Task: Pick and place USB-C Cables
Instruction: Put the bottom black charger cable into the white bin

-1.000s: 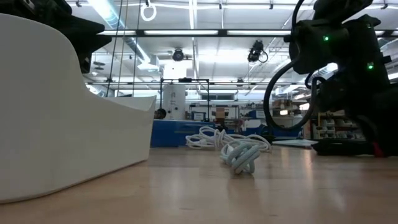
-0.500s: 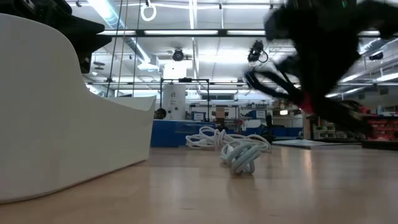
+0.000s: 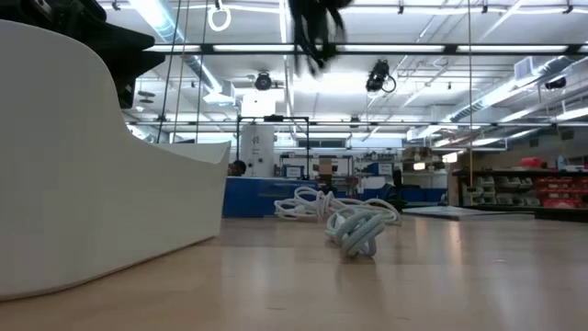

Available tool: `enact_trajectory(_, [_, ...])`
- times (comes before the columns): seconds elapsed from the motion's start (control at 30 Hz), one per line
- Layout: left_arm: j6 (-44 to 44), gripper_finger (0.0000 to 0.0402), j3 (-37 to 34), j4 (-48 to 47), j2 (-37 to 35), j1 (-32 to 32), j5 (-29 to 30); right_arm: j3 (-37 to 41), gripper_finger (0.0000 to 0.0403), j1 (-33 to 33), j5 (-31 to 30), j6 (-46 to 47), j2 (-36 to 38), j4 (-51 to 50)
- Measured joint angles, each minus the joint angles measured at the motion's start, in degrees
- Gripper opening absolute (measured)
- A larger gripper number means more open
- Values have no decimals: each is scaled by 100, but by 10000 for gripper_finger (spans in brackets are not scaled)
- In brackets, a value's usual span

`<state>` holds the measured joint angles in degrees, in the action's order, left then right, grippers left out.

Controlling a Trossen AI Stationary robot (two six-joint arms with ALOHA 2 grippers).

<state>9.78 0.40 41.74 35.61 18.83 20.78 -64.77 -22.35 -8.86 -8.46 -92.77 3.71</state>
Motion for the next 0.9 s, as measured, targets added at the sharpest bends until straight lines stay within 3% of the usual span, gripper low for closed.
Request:
enact_trajectory(0.23, [0, 133, 1, 0, -2, 0, -2, 7, 75, -22, 400, -507, -181, 1604])
enact_trajectory(0.5, [0, 133, 0, 14, -2, 0, 0, -4, 75, -46, 578, -790, -1277, 3503])
enact_trajectory(0.7, [0, 133, 0, -14, -2, 0, 2, -620, 75, -39, 89, -1335, -2154, 3469])
enact_trajectory(0.9, [0, 133, 1, -35, -1, -2, 2, -1519, 75, -42, -581, -2310, -2861, 2701])
